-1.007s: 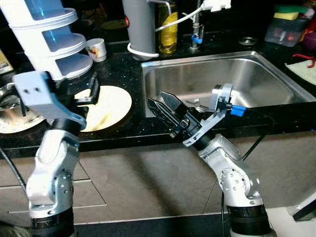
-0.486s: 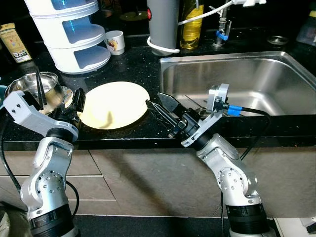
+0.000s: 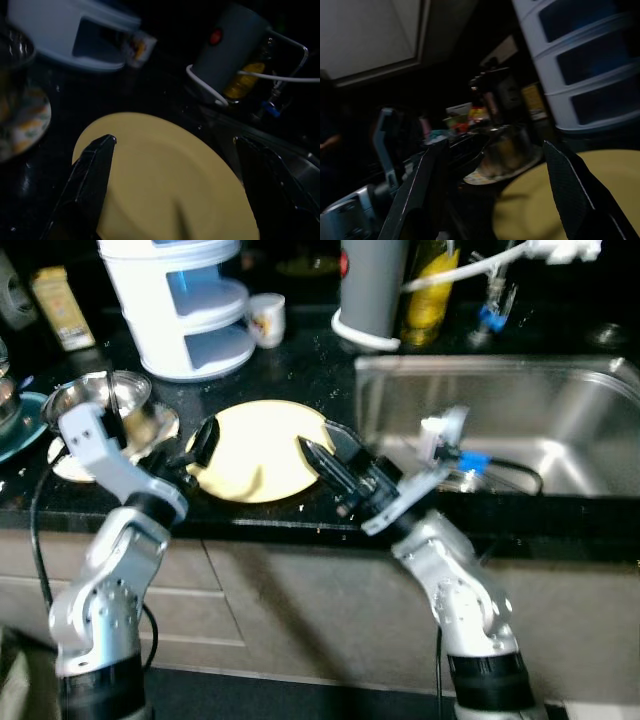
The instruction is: Kitchen organization
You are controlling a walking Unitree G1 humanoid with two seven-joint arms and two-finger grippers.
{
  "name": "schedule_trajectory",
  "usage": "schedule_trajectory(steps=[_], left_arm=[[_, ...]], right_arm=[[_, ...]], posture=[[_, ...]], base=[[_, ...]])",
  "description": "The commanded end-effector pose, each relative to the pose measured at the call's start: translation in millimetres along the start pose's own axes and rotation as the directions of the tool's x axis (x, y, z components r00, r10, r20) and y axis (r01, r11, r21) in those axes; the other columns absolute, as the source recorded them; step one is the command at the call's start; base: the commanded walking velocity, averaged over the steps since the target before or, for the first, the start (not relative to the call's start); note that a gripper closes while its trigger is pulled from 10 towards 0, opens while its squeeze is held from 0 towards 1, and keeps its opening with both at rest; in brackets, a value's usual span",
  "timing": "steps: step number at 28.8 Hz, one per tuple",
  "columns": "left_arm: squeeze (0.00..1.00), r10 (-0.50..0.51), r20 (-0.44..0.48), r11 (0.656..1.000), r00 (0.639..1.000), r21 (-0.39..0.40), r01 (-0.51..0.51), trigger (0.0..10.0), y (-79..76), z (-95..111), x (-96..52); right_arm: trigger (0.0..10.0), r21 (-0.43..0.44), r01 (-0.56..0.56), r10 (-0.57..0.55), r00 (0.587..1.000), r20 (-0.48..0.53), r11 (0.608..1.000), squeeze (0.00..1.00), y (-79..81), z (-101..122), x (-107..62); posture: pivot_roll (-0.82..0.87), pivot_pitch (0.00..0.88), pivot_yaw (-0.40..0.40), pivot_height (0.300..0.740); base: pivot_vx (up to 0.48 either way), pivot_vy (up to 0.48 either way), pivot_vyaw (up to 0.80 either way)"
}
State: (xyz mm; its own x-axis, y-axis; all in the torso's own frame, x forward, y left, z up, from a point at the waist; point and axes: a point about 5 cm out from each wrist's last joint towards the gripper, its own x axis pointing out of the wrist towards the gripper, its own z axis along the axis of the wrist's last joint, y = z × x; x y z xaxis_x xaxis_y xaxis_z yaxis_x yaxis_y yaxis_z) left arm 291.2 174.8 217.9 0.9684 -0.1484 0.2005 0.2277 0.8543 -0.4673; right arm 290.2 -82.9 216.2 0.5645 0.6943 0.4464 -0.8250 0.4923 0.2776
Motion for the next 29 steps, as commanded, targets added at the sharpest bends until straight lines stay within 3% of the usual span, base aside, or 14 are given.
schedule_trajectory(steps=[1, 7, 18, 21, 29], left_arm=[[0.00, -0.010, -0.018, 1.000, 1.000, 0.027, 0.010, 10.0, -1.7, -2, -1.4], [0.00, -0.069, -0.009, 0.997, 0.998, 0.028, 0.069, 10.0, -16.1, -3, 2.6], [0.00, -0.088, -0.011, 0.996, 0.996, 0.004, 0.088, 10.0, -17.3, -6, 0.6], [0.00, -0.080, -0.006, 0.997, 0.997, -0.025, 0.080, 10.0, -15.3, -7, -0.5], [0.00, 0.072, 0.042, 0.995, 0.997, -0.079, -0.068, 10.0, 8.8, -4, -4.9]], right_arm=[[10.0, -0.007, 0.025, -0.025, 1.000, 0.006, 1.000, 0.00, -3.4, 1, -1.2], [10.0, 0.000, 0.066, -0.066, 0.998, 0.014, 0.998, 0.00, -8.8, 2, -1.1], [10.0, -0.008, 0.067, -0.067, 0.998, 0.019, 0.998, 0.00, -8.7, 2, -1.6], [10.0, -0.009, 0.067, -0.067, 0.998, 0.016, 0.998, 0.00, -8.2, 2, -1.0], [10.0, -0.022, 0.066, -0.066, 0.998, -0.011, 0.998, 0.00, -8.2, 0, -0.4]], posture=[[0.07, 0.000, 0.028, 0.740], [0.07, 0.000, 0.029, 0.740], [0.07, 0.000, 0.030, 0.740], [0.07, 0.000, 0.030, 0.740], [0.07, 0.000, 0.028, 0.740]], base=[[0.000, -0.428, 0.59], [0.000, -0.071, 0.00], [0.000, 0.000, 0.00], [0.000, 0.000, 0.00], [0.000, 0.000, 0.00]])
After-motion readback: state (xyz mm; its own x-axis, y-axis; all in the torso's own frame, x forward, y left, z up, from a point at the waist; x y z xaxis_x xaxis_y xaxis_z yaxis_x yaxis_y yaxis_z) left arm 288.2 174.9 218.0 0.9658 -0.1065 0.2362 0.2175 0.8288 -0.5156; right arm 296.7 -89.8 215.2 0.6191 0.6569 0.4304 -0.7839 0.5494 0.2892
